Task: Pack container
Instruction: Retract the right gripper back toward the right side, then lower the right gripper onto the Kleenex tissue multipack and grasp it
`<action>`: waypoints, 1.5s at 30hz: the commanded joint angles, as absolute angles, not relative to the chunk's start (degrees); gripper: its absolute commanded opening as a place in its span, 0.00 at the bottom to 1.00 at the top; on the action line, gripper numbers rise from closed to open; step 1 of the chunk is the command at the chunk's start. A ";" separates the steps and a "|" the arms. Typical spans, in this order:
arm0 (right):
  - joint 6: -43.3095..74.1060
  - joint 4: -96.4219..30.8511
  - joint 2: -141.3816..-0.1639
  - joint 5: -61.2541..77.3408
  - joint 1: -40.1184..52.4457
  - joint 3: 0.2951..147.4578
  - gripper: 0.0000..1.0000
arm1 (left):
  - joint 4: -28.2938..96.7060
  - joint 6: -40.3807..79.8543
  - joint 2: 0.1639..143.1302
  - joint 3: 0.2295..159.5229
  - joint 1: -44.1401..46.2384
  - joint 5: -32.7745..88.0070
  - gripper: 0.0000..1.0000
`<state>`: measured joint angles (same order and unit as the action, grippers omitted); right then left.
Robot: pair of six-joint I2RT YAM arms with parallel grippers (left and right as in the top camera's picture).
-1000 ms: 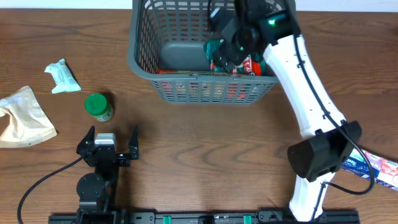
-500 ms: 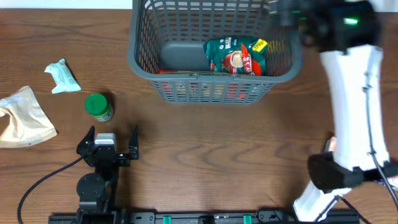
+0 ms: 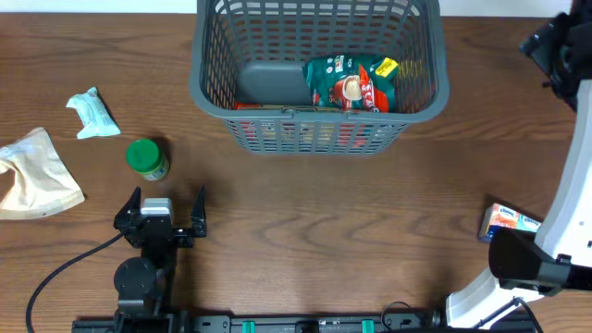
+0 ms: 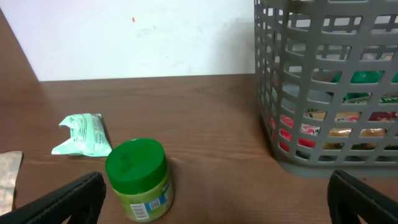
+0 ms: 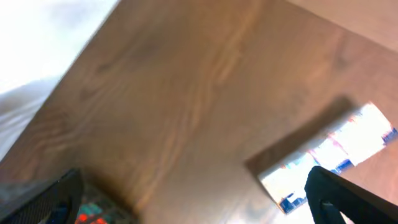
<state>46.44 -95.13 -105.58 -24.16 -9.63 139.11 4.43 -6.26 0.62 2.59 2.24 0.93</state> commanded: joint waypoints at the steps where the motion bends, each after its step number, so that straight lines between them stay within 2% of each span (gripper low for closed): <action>1: 54.30 -97.32 -105.23 -28.97 -11.31 139.15 0.99 | 5.26 -6.85 0.23 0.84 2.11 0.47 0.99; 6: 54.06 -97.32 -104.99 -28.75 -12.64 137.45 0.99 | 5.26 -6.85 0.23 0.84 2.11 0.47 0.99; 12: 60.12 -97.30 -101.12 -28.75 -14.79 131.13 0.99 | 5.26 -6.85 0.23 0.84 2.11 0.47 0.99; 20: 64.55 -97.30 -94.24 -29.63 -20.86 115.57 0.99 | 5.26 -6.85 0.23 0.84 2.11 0.47 0.99; 27: 75.85 -96.84 -88.75 -29.61 -27.86 98.61 0.99 | 5.26 -6.85 0.23 0.84 2.11 0.47 0.99; 37: 76.44 -85.95 -83.40 -29.80 -35.40 77.17 0.99 | 5.26 -6.85 0.23 0.84 2.11 0.47 0.99; 45: 75.70 -74.94 -79.81 -29.80 -37.58 66.63 0.99 | 5.26 -6.85 0.23 0.84 2.11 0.47 0.99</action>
